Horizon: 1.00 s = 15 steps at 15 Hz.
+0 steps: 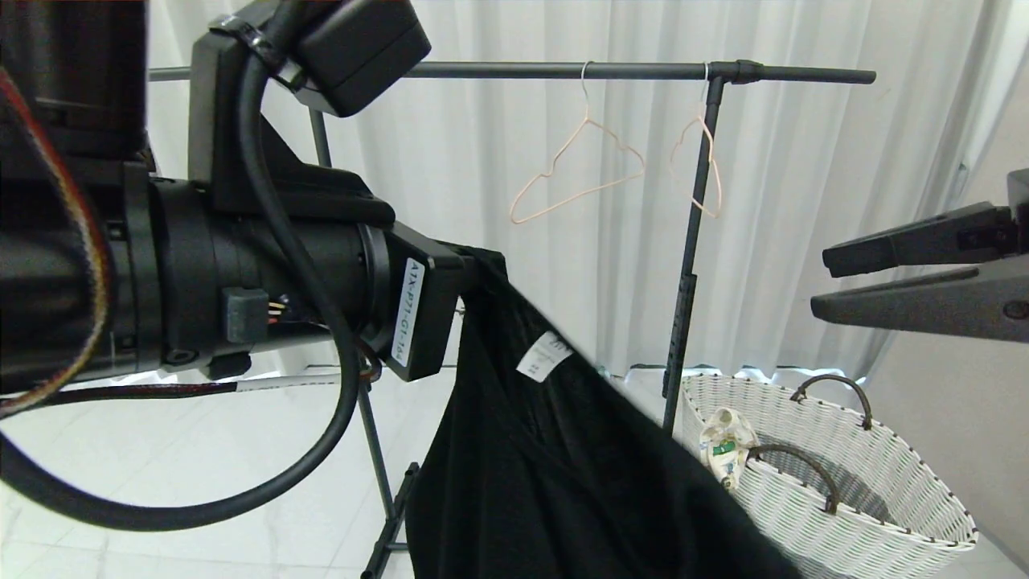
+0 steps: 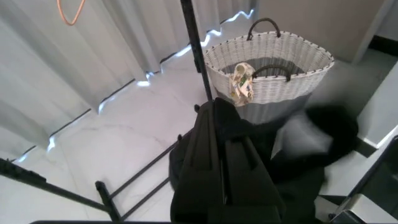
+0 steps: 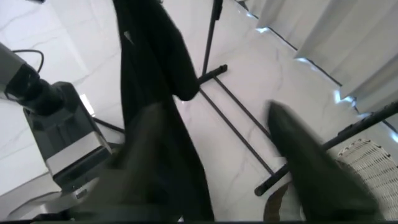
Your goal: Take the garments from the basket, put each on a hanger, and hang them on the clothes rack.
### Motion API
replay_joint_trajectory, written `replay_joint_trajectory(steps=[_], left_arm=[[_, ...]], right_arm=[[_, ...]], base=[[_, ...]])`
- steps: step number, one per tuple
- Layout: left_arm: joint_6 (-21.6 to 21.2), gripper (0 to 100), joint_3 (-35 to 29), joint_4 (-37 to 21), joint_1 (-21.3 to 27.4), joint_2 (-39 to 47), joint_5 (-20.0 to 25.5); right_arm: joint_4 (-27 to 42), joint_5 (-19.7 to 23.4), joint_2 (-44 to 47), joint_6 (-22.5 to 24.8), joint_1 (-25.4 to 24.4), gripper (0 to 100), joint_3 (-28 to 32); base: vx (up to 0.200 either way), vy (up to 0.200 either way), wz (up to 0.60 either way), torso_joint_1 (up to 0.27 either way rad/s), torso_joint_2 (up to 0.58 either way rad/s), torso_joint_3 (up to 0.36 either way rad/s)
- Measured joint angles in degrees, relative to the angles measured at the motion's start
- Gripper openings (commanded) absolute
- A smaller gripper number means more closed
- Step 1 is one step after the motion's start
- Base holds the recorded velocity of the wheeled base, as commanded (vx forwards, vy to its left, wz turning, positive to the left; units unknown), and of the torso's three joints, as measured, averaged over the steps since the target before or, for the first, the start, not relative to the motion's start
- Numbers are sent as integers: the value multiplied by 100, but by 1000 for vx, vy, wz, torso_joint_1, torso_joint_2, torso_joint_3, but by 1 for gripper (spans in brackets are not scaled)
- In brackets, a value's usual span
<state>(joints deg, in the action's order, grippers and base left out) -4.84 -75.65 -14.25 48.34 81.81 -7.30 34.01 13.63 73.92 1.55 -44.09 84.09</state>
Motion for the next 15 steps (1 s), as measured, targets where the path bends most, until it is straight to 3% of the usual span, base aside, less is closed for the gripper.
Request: replay_joint_trajectory(steps=[3,6,8,12,15], left_arm=[[-24,0,7,5,-126,71,-493],[-263,0,182,-20,-578,10,-714],[-429,0,597,22,-1161,-160,-851],[-506,0,1292,202,-2219,-602,-884],[-528,0,1367,221,-2428,-736,-853]], right_arm=[[41,-148,-218,-2,79,100,-358],[835,-1485,-383,-2,798,100,-603],[1107,-1964,-502,41,1380,100,-846],[989,-2154,-898,356,2246,100,-1535],[-24,-2161,-1036,369,2365,100,-1960]], base=[[0,0,0,0,0,0],[0,0,0,0,0,0],[0,0,0,0,0,0],[50,0,0,1,1,2],[200,0,0,-7,-1,4]])
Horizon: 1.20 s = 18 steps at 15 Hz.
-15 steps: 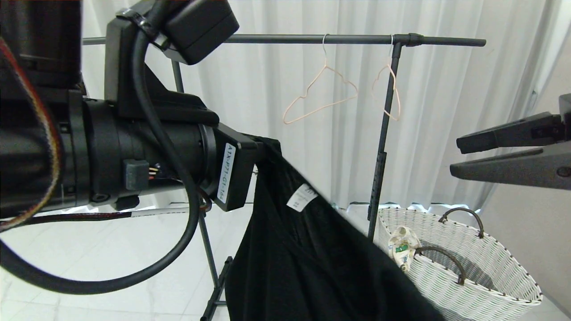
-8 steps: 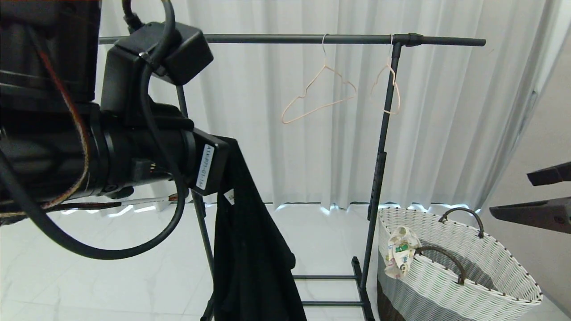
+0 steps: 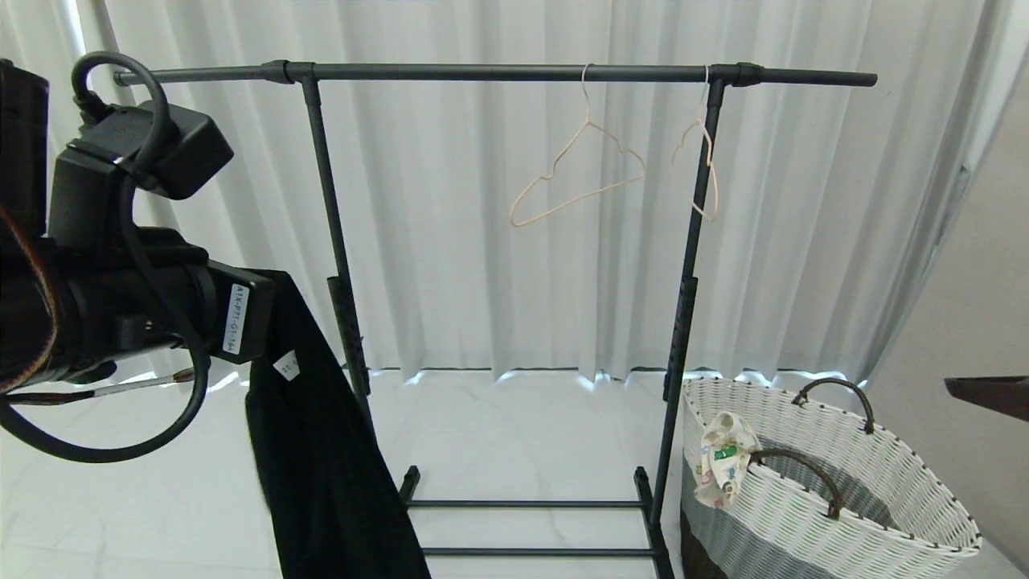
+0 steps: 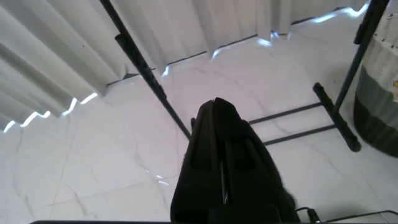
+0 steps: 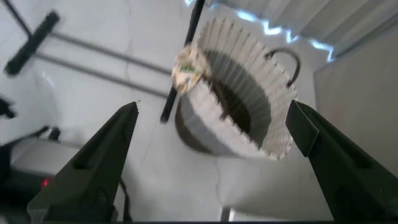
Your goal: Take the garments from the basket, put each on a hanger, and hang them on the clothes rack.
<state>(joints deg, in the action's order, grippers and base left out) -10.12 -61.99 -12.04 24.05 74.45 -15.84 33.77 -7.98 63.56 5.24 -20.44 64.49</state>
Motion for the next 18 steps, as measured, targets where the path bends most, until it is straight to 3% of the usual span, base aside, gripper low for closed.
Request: replay_joint_trajectory(steps=[6,10,12,14,18], left_arm=[[-11,0,30,-10,28,-24,-17],[9,0,152,-10,0,-35,-22],[9,0,216,-7,1,-39,-22],[9,0,262,-7,1,-39,-23],[11,0,463,11,-16,-100,-208]], right_arm=[[-744,-123,-50,269,38,100,-655],[-1371,-350,-94,734,182,100,-1179],[-1519,-321,-108,727,208,100,-1290],[-1535,-307,-108,507,221,100,-1306],[-1554,-317,-107,-410,229,100,-1102]], base=[[200,0,0,2,2,1],[200,0,0,-1,0,0],[0,0,0,28,-65,-52],[0,0,0,53,-220,-227],[0,0,0,160,-474,-279]])
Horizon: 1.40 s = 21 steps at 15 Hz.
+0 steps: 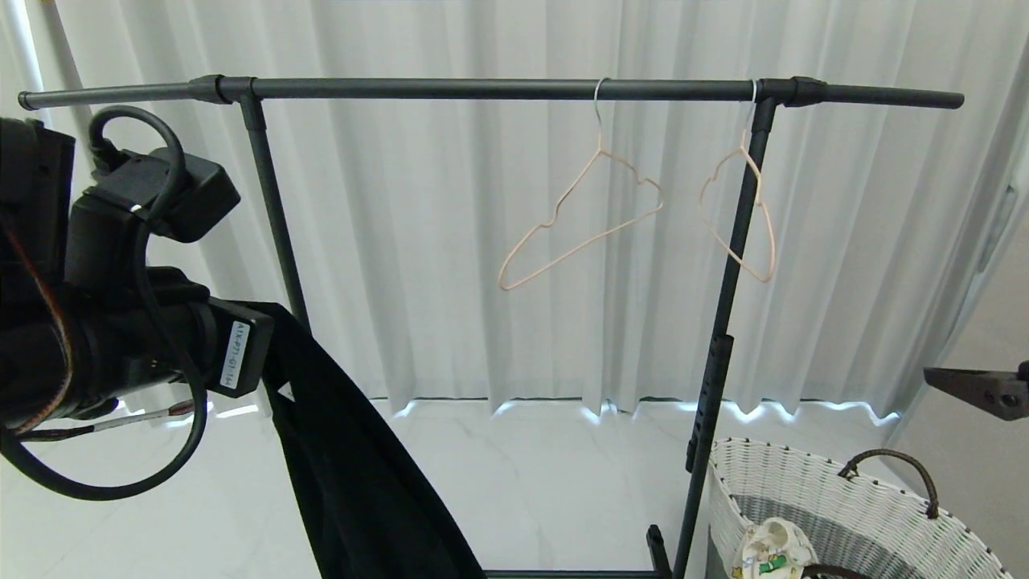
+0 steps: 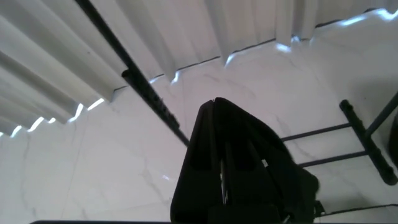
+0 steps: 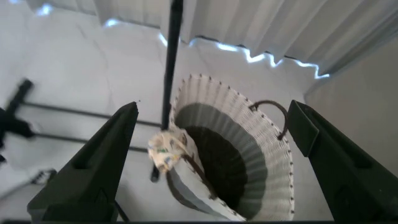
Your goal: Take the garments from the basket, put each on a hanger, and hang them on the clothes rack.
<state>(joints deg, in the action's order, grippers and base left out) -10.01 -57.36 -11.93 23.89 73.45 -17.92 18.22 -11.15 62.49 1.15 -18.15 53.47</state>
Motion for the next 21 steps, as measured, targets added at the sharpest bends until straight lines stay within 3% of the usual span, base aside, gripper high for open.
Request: replay_joint_trajectory(steps=[13,19,21], left_arm=[[-20,0,229,167,-9,-160,-26],[-17,0,229,165,-48,-165,-195],[-13,0,226,171,-44,-165,-197]], right_arm=[[-22,-9,462,-166,-4,100,623],[-20,-12,488,-139,-4,100,560],[-22,-17,506,-146,-4,100,560]], base=[[0,0,0,202,-477,-280],[0,200,0,48,-92,-49],[0,0,0,0,0,0]])
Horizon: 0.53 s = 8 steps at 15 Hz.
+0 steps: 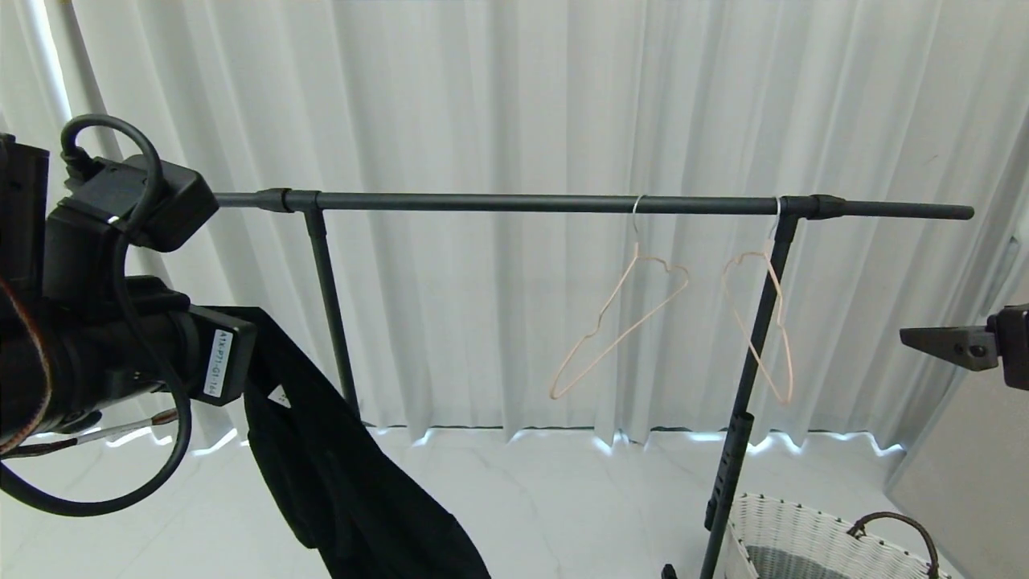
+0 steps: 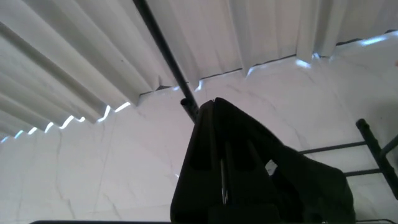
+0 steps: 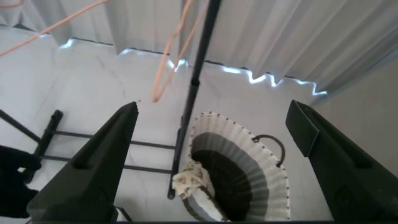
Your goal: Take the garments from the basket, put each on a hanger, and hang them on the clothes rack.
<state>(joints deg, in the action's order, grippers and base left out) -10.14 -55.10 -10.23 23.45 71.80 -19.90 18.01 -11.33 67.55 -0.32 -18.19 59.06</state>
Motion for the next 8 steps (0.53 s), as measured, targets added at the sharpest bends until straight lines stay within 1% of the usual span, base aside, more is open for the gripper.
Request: replay_joint_trajectory(steps=[4,8], left_arm=[[-4,0,-5,5,5,5,16],[-17,0,-18,5,7,11,16]], right_arm=[[-94,-28,168,-11,193,100,33],[-517,-30,508,-15,249,100,55]], base=[[0,0,0,0,0,0],[200,0,0,-4,-2,1]])
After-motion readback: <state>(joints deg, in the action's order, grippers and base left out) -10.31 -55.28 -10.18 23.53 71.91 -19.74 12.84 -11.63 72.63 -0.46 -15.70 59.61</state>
